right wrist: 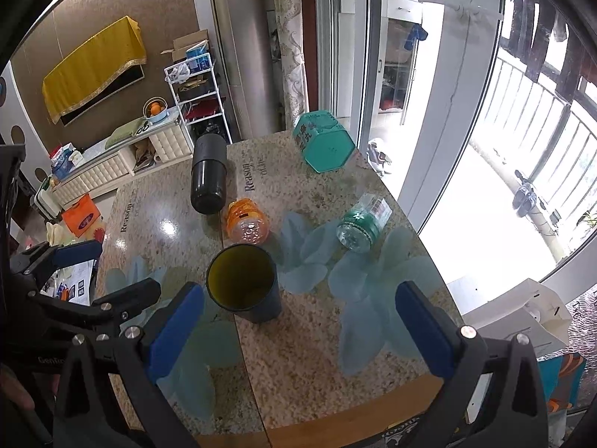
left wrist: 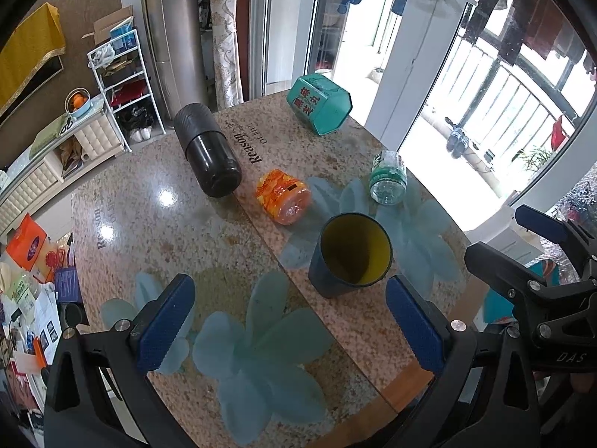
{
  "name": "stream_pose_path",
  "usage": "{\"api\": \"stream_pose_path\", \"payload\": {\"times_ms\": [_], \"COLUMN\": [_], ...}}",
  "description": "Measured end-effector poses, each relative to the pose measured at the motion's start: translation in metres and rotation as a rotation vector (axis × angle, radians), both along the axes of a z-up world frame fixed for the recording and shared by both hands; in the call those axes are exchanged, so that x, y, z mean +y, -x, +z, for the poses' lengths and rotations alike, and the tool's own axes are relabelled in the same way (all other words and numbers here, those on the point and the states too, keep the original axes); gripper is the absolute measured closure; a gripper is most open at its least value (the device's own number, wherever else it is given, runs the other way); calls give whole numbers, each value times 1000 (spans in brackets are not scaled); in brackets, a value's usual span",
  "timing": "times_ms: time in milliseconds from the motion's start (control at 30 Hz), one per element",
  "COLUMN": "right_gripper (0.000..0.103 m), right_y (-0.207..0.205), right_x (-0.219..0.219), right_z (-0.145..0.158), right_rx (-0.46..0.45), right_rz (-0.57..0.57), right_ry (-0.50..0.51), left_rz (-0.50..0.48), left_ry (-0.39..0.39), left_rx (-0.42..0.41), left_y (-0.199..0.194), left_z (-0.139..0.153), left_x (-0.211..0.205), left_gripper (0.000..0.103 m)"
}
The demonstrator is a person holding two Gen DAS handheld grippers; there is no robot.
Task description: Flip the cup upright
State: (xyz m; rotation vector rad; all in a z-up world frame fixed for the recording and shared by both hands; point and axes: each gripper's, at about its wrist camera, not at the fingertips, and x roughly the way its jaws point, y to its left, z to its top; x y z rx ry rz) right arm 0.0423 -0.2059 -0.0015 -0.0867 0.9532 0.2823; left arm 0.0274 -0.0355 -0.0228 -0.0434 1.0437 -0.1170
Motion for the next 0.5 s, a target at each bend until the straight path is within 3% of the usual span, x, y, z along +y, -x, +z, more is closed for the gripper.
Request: {"api": "stream_pose_path", "payload": {"times_ms": [500], "right_gripper": [0], "right_y": [-1], "right_x": [3], "right_z": [-1], "right_rx": [-1], "right_rz": [5], "right_ry": [-1], "left_rz": [7], "left_ry": [3], "left_rx": [-10], "left_y": [-2], "left_z": [2], "left_x": [3], "left_gripper": [0]}}
